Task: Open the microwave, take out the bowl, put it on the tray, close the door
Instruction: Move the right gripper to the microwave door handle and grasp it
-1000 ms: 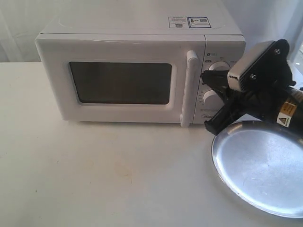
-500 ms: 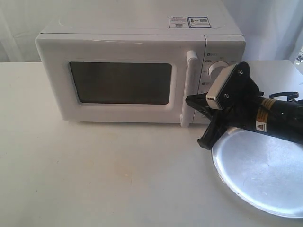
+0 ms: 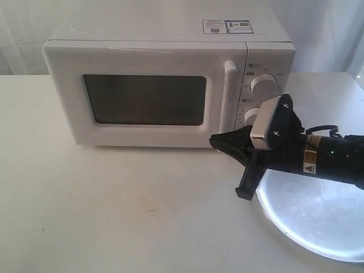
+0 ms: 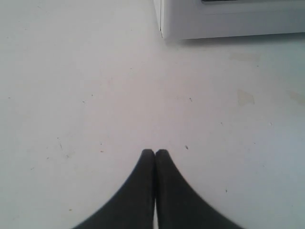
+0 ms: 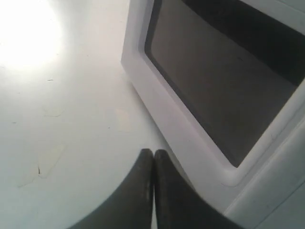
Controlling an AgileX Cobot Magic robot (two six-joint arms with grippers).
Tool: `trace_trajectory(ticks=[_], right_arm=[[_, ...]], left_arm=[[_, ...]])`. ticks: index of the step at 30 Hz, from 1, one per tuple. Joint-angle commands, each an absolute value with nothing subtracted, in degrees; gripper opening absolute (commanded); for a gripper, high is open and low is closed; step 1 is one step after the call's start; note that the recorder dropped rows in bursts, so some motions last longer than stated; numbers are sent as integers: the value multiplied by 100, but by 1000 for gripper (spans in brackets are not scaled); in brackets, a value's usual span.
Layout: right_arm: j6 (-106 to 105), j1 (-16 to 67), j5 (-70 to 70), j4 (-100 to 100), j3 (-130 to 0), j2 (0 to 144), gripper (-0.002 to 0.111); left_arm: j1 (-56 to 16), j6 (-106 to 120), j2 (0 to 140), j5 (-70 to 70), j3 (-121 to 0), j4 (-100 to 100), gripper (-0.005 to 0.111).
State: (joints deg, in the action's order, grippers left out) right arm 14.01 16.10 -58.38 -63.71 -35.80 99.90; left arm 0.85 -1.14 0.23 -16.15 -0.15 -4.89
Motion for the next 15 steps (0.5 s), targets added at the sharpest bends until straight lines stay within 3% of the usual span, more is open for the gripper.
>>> trace_trajectory(ticks=[1, 11, 15], right_arm=[[1367, 1284, -6137, -6662, -3582, 10069, 0], [1605, 204, -6996, -7030, -3593, 10070, 0], [1784, 131, -6996, -6684, -3628, 10164, 0]], left_arm=[[102, -125, 0, -1619, 0, -536, 0], [102, -125, 0, -1619, 0, -536, 0], [102, -125, 0, -1619, 0, -536, 0]])
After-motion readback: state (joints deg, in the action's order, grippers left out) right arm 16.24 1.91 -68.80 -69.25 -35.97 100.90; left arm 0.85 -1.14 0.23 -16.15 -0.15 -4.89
